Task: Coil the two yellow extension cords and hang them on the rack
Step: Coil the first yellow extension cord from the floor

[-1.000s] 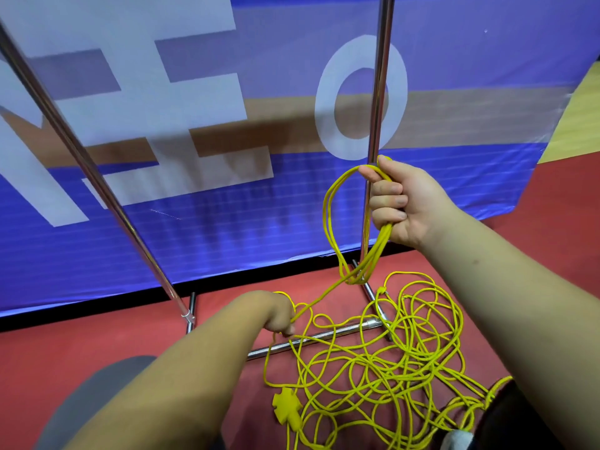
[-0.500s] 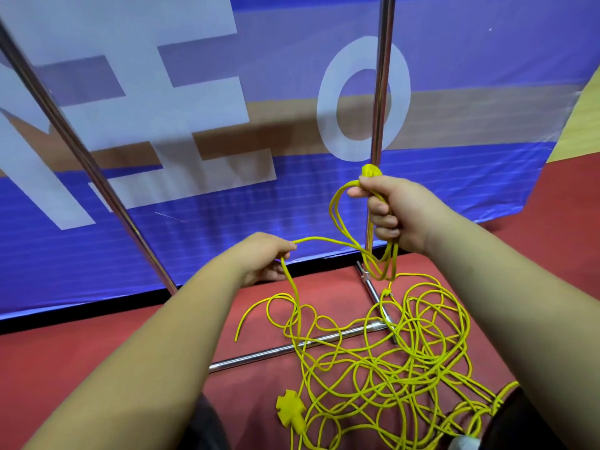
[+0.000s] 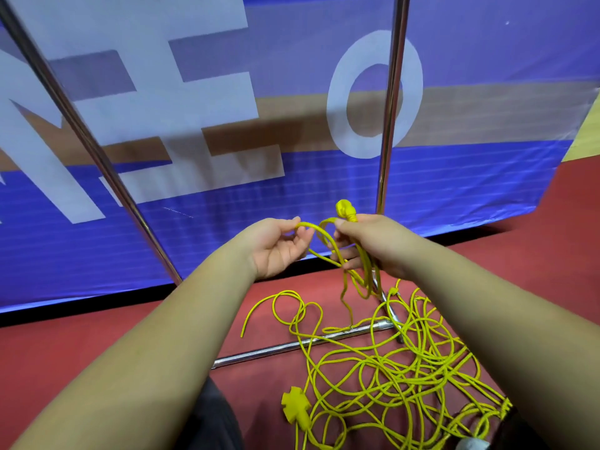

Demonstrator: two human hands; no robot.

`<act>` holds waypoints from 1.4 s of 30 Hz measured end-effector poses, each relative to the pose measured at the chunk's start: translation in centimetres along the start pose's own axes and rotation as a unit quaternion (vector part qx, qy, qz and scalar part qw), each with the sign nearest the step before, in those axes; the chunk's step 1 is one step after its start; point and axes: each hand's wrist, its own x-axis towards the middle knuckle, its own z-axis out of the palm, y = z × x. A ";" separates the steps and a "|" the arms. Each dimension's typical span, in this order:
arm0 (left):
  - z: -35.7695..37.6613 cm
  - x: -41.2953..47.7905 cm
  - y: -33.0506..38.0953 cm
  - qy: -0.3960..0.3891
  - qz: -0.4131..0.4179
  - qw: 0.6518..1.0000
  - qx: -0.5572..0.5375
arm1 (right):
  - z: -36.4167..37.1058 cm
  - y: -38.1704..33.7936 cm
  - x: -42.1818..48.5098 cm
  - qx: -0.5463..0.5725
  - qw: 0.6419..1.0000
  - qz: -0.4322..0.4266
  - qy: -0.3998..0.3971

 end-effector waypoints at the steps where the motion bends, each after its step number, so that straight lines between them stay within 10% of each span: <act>1: 0.1 -0.1 0.1 0.002 -0.002 1.000 -0.023 | 0.4 0.3 0.1 -0.009 1.000 0.009 -0.016; 11: -1.3 0.4 1.2 0.067 0.079 0.990 -0.095 | 1.9 0.6 -0.2 -0.078 0.993 0.013 -0.087; 14: -1.5 0.2 0.9 0.105 0.092 0.980 0.142 | 2.2 0.6 -0.1 -0.056 0.996 0.014 -0.072; 16: -1.8 -0.4 0.0 0.131 0.075 0.906 0.395 | 2.4 0.3 0.1 -0.014 0.999 0.008 -0.043; 20: -2.1 -1.8 -2.2 -0.056 -0.069 0.791 0.606 | 2.2 -0.4 0.8 0.074 0.997 -0.005 0.016; 23: -1.7 -1.6 -4.0 -0.159 -0.051 0.753 0.636 | 1.4 -0.9 1.4 0.124 0.990 -0.020 0.062; 27: -0.8 -0.5 -6.1 -0.060 0.102 0.722 0.682 | 0.2 -1.6 1.5 0.195 0.974 -0.014 0.112; 31: -0.2 0.1 -7.3 -0.050 0.181 0.771 0.609 | -0.4 -1.9 1.5 0.253 0.958 -0.017 0.138; 38: 0.9 -0.4 -7.1 -0.050 0.274 0.670 0.689 | -1.0 -1.9 1.3 0.285 0.947 -0.024 0.147; 42: 1.0 -0.3 -7.0 -0.003 0.307 0.706 0.638 | -1.6 -1.9 1.2 0.298 0.942 -0.020 0.152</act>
